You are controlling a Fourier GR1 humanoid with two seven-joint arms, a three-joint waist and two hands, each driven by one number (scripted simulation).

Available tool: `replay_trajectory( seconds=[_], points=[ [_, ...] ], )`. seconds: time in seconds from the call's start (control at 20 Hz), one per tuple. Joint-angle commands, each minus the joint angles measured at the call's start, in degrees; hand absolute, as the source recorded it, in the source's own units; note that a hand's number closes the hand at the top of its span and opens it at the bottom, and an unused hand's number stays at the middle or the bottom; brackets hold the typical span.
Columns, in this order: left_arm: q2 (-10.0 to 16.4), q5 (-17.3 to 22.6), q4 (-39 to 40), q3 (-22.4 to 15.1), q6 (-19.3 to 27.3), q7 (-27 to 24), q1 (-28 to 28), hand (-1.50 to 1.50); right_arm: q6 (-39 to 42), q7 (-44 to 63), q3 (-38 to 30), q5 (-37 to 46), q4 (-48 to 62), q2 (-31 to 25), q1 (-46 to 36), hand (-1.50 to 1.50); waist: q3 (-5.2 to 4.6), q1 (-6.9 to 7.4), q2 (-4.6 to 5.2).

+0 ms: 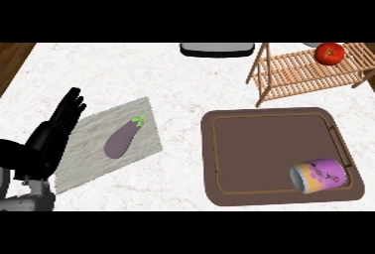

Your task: Pick the tomato from the tray and place it in the tiered shelf

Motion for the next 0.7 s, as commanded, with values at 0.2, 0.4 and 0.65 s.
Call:
replay_trajectory(
  seconds=[0.2,0.4,0.65],
  points=[
    [-0.62,-1.59,1.5,-0.74,1.08,0.81,-2.2,0.0,1.17,6.94,-11.9,-9.31,-3.71,-1.8,-7.66,-1.5,0.02,-0.74,-0.06],
    [-1.37,-1.62,0.31,-0.67,1.42,-0.48,0.87,0.0,3.7,13.86,-20.75,-15.93,-4.01,-4.86,-10.1,-1.5,0.02,-1.17,-0.46],
    [0.43,0.93,-1.0,0.99,-0.7,1.17,1.1,0.0,10.81,18.54,-30.63,-23.23,-1.93,-14.42,-11.18,-1.5,0.09,-1.64,-0.63]
  ],
)
